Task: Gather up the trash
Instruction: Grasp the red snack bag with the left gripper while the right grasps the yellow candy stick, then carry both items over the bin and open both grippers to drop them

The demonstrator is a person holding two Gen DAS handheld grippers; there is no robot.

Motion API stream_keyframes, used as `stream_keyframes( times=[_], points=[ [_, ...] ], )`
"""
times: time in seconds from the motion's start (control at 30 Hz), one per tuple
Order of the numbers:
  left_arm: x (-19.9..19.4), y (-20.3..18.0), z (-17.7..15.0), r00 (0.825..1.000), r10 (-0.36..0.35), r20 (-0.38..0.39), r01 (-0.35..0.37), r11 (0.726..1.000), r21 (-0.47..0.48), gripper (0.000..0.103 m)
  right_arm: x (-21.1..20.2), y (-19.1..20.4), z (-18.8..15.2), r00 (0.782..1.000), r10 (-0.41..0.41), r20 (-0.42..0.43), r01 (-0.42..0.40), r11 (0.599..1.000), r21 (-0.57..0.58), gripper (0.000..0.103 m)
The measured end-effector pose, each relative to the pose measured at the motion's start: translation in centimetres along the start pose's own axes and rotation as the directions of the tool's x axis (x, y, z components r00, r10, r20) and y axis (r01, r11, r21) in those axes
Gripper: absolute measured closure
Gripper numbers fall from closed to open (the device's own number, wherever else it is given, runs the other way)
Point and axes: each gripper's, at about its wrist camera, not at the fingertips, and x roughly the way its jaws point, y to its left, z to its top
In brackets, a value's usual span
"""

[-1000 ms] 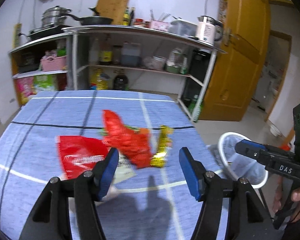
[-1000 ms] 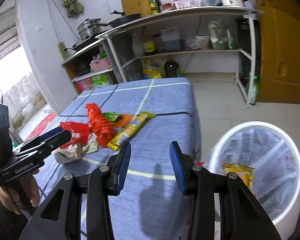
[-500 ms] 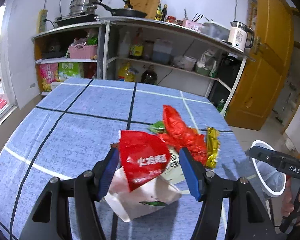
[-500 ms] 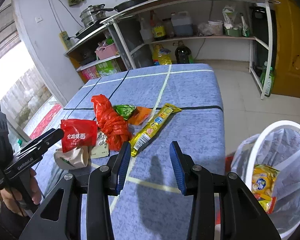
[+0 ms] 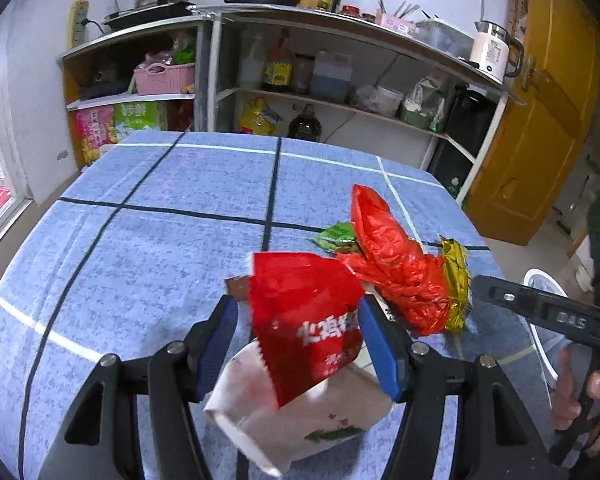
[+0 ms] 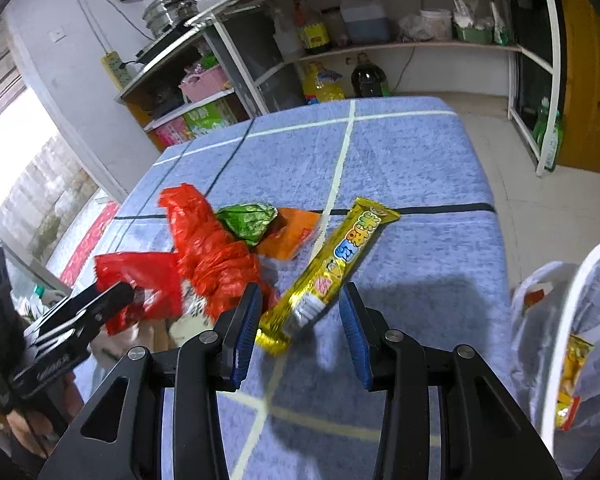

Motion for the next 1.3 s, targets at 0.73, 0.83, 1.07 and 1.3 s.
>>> stream_keyframes(
  times=[0.73, 0.83, 1.07, 1.3],
  points=[
    [-3.2, -0.9, 0.6, 0.992, -0.081, 0.094, 0.078, 0.997, 0.028, 0.102, -0.9, 0.2, -0.6, 0.998, -0.061, 0.012, 0.061, 0.997, -0.05, 0.096],
    [-4.0, -1.5, 0.7, 0.988, -0.1, 0.114, 0.097, 0.995, 0.033, 0.102, -1.9, 0.0, -0.8, 0.998, -0.057, 0.026, 0.058, 0.997, -0.053, 0.096],
    [-5.2, -4.0, 0.8, 0.976, -0.167, 0.14, 0.16, 0.985, 0.063, 0.102, -5.0, -1.1, -1.7, 0.996, -0.066, 0.065, 0.069, 0.997, -0.044, 0.096],
    [-3.9, -9.3, 0.7, 0.965, -0.247, 0.091, 0.234, 0.964, 0.13, 0.102, -8.6, -4.1, -2.9, 0.987, -0.125, 0.103, 0.127, 0.992, -0.009, 0.096]
  ],
)
